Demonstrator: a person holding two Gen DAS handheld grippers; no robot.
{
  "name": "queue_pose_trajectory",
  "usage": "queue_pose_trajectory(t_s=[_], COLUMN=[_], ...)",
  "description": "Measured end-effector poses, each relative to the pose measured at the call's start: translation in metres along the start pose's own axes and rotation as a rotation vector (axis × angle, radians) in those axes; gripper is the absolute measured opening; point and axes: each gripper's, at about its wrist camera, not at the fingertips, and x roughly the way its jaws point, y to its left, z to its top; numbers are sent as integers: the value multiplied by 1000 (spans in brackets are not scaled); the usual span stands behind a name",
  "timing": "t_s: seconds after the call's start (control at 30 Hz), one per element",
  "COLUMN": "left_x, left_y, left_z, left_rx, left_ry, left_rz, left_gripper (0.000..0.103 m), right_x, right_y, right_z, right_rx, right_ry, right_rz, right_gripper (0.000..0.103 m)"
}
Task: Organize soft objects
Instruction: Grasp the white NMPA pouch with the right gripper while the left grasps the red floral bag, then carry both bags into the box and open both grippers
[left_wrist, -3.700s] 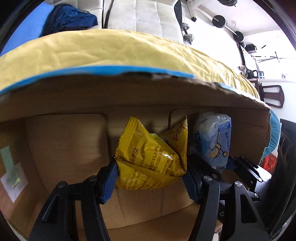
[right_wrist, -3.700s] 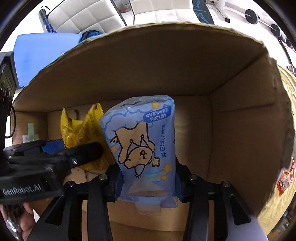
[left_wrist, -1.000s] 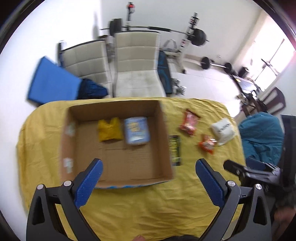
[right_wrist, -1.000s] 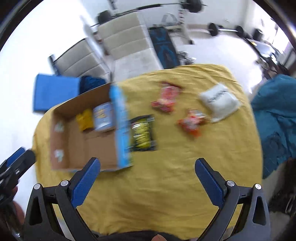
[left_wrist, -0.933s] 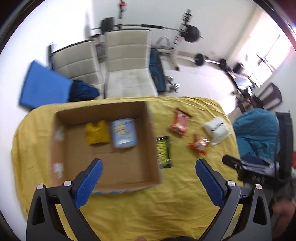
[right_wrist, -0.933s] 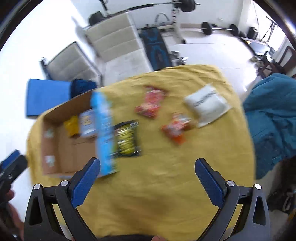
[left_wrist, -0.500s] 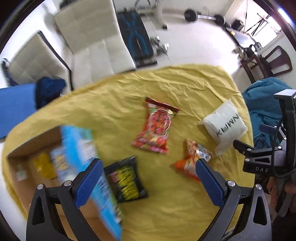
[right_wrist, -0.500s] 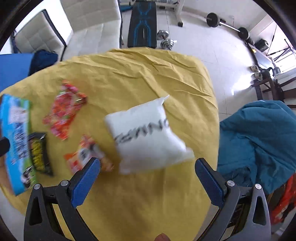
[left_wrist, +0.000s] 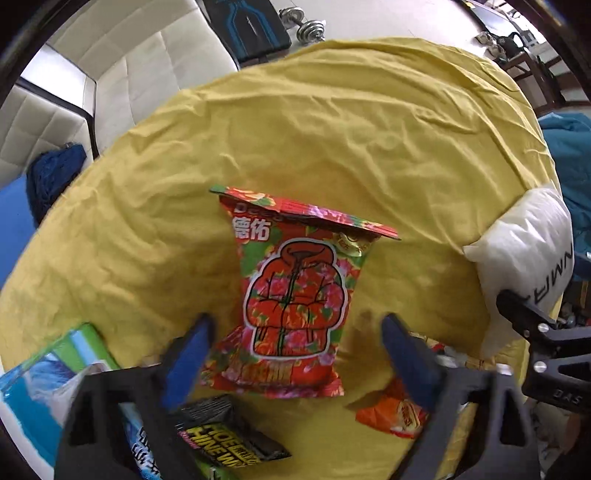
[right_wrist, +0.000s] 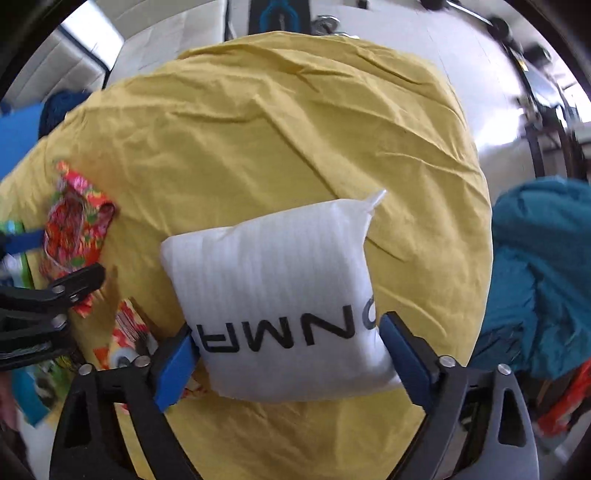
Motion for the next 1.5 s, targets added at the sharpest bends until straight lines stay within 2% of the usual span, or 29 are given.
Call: queue_pose_trajectory(t_s=[0.07, 0.17, 0.3, 0.37, 0.47, 0.6, 0.83, 1.07, 1.23, 1.5], left_x=[7, 9, 12, 20, 19, 7, -38, -90, -121, -164], left_y=[2, 8, 16, 16, 15, 10, 5, 13, 26, 55], left_z=[1, -4, -15, -16, -19, -22, -42, -76, -109, -171], left_rx=[-19, -82, -153, -155, -164, -159, -166, -187, -185, -207], left_ry=[13, 17, -2, 10, -13, -60, -162, -260, -321, -407], left_rz=[-18, -15, -68, -54, -50, -32, -12, -47, -69, -98], left_gripper=[51, 50, 50, 47, 41, 41, 41, 41, 41, 41], right_x=[0, 5, 19, 21, 16, 8, -28, -73, -111, -150], right_y=[-6, -10, -17, -19, -14, -14, -26, -5, 34, 110], right_z=[4, 6, 7, 4, -1, -8, -22, -55, -77, -141], right_rx=[61, 71, 79, 81, 71, 81, 134, 125, 95, 29], right_ry=[17, 25, 22, 13, -14, -29, -87, -164, -220, -271], right_rz=[28, 42, 48, 44, 23, 20, 76, 116, 143, 203], right_gripper=[93, 93, 93, 88, 78, 74, 72, 71, 71, 71])
